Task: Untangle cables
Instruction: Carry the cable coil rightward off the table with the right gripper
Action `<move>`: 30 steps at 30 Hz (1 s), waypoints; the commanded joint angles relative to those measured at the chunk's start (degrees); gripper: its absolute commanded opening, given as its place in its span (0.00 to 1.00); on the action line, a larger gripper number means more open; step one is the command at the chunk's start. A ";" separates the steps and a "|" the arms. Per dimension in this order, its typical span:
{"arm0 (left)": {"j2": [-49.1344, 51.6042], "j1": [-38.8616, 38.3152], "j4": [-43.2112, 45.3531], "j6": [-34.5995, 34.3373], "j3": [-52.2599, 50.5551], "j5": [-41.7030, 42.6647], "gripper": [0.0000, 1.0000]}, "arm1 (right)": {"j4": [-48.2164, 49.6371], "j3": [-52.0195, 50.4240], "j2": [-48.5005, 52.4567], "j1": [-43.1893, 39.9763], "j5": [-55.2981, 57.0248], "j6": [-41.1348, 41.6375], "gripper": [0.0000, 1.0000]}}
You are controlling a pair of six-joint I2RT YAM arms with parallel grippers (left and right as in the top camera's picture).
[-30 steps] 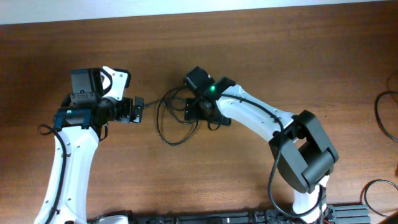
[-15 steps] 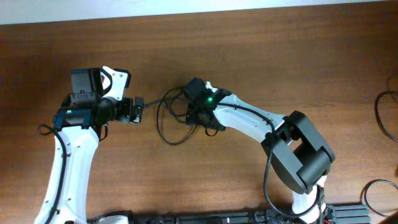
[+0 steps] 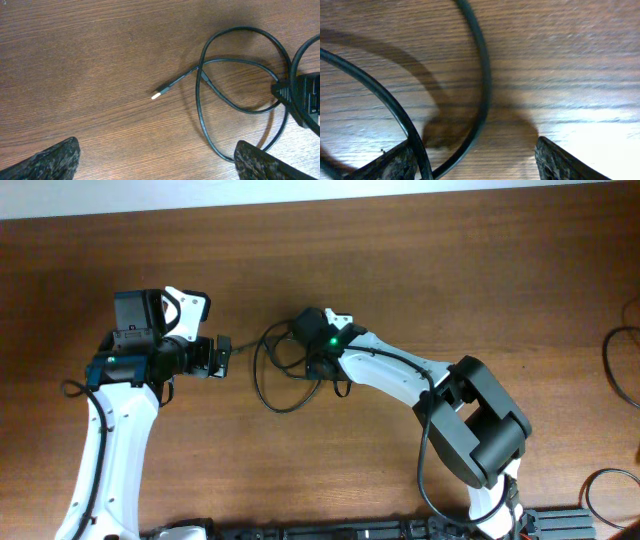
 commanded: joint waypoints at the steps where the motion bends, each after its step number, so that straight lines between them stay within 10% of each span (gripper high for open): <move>1: -0.39 0.28 -0.02 0.90 0.31 0.81 0.99 | -0.98 -2.19 4.13 -1.53 4.66 -1.57 0.74; 23: -0.39 0.28 -0.02 0.90 0.31 0.81 0.99 | 21.66 -1.77 4.13 -75.49 5.88 -20.61 0.74; 30: -0.39 0.28 -0.02 0.90 0.31 0.81 0.99 | 14.10 3.30 -0.72 -77.29 -14.21 -30.82 0.86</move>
